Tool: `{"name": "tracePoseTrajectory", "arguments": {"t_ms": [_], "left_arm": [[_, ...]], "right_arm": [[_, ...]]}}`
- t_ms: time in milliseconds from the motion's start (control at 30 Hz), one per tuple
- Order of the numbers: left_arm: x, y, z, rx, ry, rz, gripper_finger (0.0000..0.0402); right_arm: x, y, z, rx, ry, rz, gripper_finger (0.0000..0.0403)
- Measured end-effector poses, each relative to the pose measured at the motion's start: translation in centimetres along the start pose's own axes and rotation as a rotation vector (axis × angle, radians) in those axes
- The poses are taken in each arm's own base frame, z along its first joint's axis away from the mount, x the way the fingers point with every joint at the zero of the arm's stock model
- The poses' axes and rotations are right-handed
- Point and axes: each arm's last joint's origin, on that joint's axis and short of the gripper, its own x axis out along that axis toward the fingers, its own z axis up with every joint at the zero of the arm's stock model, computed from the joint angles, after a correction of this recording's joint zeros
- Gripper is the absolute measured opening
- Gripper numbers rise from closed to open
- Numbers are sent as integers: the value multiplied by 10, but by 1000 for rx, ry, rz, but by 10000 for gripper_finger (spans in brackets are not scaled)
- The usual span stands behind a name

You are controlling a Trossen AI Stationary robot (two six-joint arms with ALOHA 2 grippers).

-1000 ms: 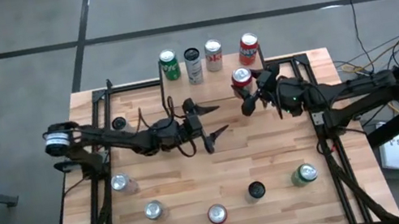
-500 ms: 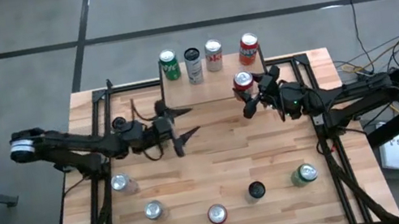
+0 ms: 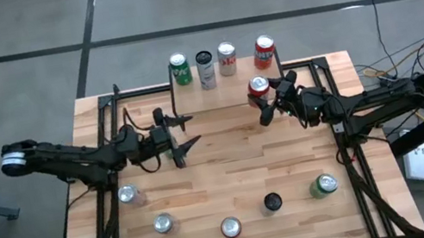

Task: Place canned beverage on shelf
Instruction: Put the top orange soda can on the shelf aligned with the other orange soda can

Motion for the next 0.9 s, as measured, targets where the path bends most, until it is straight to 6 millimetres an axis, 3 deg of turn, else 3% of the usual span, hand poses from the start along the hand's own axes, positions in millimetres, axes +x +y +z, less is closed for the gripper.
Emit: {"name": "tracePoseTrajectory", "arguments": {"t_ms": [900], "left_arm": [[9, -3, -3, 6, 21, -2, 281]], "right_arm": [[-1, -2, -5, 1, 18, -46, 290]]}}
